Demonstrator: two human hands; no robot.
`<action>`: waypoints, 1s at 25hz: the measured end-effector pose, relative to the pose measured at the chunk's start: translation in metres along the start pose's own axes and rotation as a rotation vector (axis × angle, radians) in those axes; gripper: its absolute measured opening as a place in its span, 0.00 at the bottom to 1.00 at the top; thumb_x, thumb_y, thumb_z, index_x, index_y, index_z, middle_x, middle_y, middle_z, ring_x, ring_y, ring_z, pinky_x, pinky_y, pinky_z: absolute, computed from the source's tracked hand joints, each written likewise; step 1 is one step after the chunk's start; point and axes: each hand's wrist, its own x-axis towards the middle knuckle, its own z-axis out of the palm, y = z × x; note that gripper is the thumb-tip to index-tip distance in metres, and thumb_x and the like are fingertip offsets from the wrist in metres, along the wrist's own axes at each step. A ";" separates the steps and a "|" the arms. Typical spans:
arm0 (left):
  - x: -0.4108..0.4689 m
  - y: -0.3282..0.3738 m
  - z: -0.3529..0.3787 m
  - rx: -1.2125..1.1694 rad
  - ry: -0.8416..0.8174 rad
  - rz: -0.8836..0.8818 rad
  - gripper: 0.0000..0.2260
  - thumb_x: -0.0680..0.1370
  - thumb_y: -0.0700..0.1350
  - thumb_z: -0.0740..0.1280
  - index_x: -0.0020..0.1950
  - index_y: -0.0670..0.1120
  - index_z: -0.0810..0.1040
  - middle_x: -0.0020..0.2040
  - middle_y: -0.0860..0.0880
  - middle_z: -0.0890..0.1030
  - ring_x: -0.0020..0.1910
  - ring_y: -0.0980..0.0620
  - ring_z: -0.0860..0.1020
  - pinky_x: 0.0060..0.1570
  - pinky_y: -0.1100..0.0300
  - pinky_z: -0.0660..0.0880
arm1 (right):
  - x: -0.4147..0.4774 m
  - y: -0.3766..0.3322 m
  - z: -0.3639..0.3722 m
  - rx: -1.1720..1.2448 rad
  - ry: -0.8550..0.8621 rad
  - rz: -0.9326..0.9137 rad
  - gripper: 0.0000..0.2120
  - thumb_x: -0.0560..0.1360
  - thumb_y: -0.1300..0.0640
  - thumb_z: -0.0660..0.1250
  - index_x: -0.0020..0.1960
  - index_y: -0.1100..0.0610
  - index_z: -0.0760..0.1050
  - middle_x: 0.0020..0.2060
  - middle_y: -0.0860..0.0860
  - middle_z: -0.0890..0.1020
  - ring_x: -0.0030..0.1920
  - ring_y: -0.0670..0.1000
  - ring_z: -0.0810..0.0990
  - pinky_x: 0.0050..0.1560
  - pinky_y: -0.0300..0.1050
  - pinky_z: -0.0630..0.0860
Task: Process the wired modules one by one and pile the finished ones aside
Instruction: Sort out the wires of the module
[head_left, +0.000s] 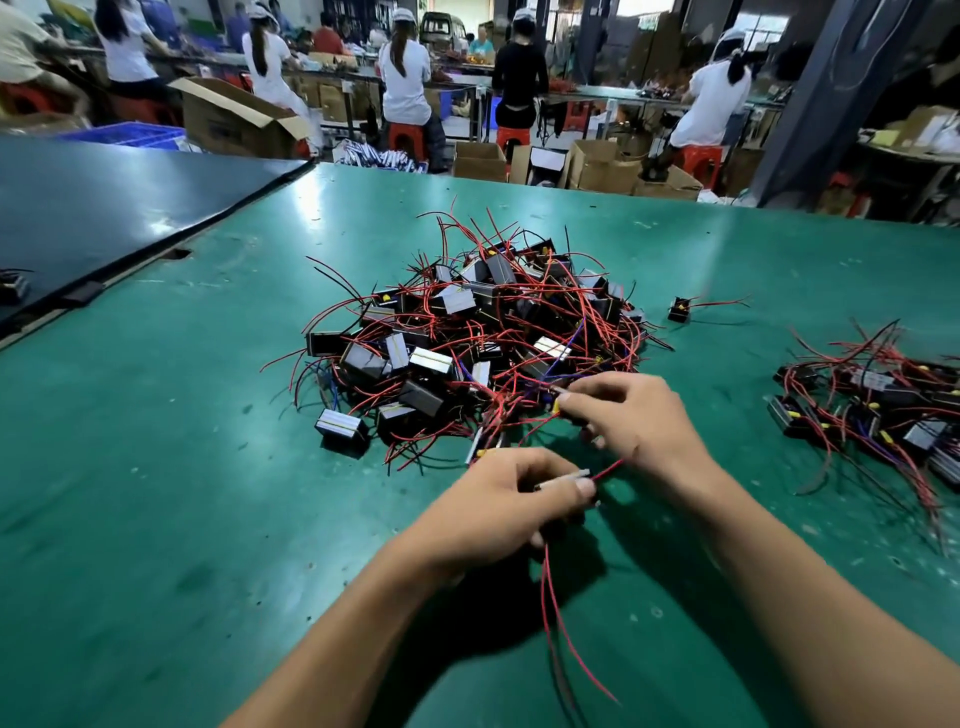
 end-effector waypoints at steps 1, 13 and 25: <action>0.002 -0.003 0.001 0.097 0.073 0.005 0.05 0.78 0.47 0.70 0.47 0.46 0.82 0.37 0.52 0.80 0.35 0.56 0.76 0.36 0.61 0.74 | 0.001 0.003 -0.007 0.049 0.027 -0.007 0.03 0.72 0.52 0.76 0.42 0.50 0.84 0.33 0.45 0.85 0.31 0.42 0.79 0.41 0.43 0.78; -0.004 0.002 0.000 0.477 0.482 0.472 0.05 0.74 0.45 0.75 0.46 0.44 0.84 0.35 0.55 0.82 0.32 0.62 0.77 0.34 0.69 0.70 | -0.003 0.009 -0.026 0.295 -0.170 0.180 0.06 0.78 0.58 0.70 0.54 0.53 0.82 0.42 0.52 0.84 0.28 0.47 0.77 0.31 0.42 0.77; -0.002 -0.003 0.002 0.568 0.437 0.494 0.09 0.72 0.50 0.72 0.46 0.45 0.85 0.42 0.54 0.82 0.43 0.57 0.79 0.46 0.63 0.74 | -0.030 0.032 -0.014 0.236 -0.274 0.158 0.08 0.74 0.57 0.74 0.48 0.54 0.76 0.35 0.49 0.77 0.29 0.42 0.72 0.28 0.38 0.68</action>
